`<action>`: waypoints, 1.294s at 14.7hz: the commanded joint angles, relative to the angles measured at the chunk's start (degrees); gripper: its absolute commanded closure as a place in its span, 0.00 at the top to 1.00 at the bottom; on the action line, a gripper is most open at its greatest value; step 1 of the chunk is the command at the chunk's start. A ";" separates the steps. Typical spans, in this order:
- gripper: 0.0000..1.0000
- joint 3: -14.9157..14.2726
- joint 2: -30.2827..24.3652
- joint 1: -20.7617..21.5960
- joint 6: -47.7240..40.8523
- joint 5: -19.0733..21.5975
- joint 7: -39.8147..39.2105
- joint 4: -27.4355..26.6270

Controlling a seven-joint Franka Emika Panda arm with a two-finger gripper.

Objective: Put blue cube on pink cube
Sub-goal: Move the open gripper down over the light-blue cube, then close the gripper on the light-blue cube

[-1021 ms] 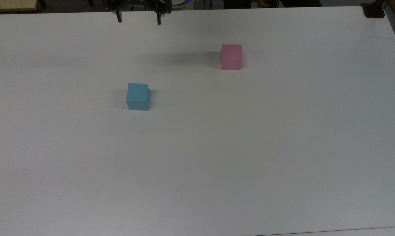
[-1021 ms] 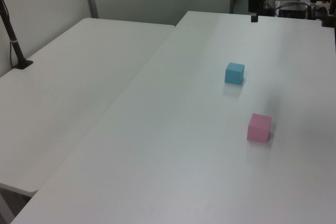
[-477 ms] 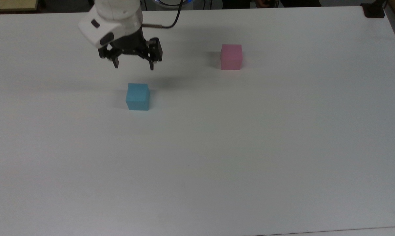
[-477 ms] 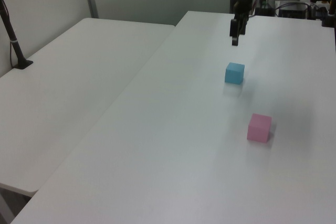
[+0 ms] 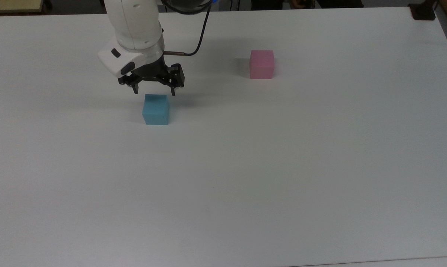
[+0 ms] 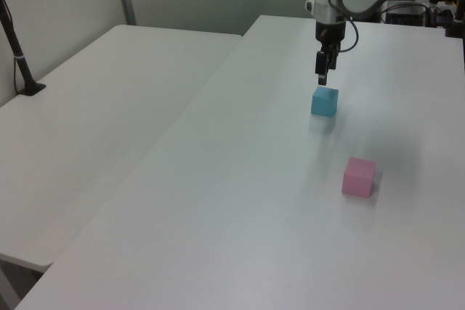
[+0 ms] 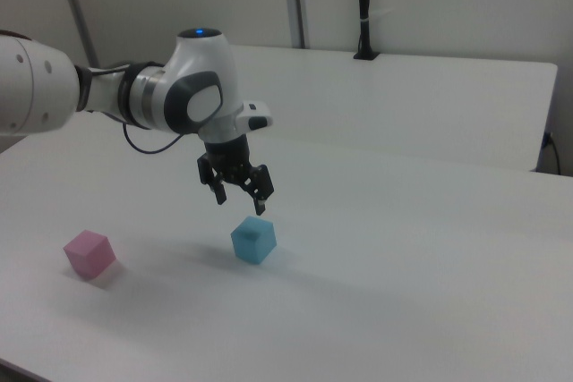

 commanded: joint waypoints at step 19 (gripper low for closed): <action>0.49 -0.51 -2.71 -0.33 11.23 -7.69 2.22 -9.36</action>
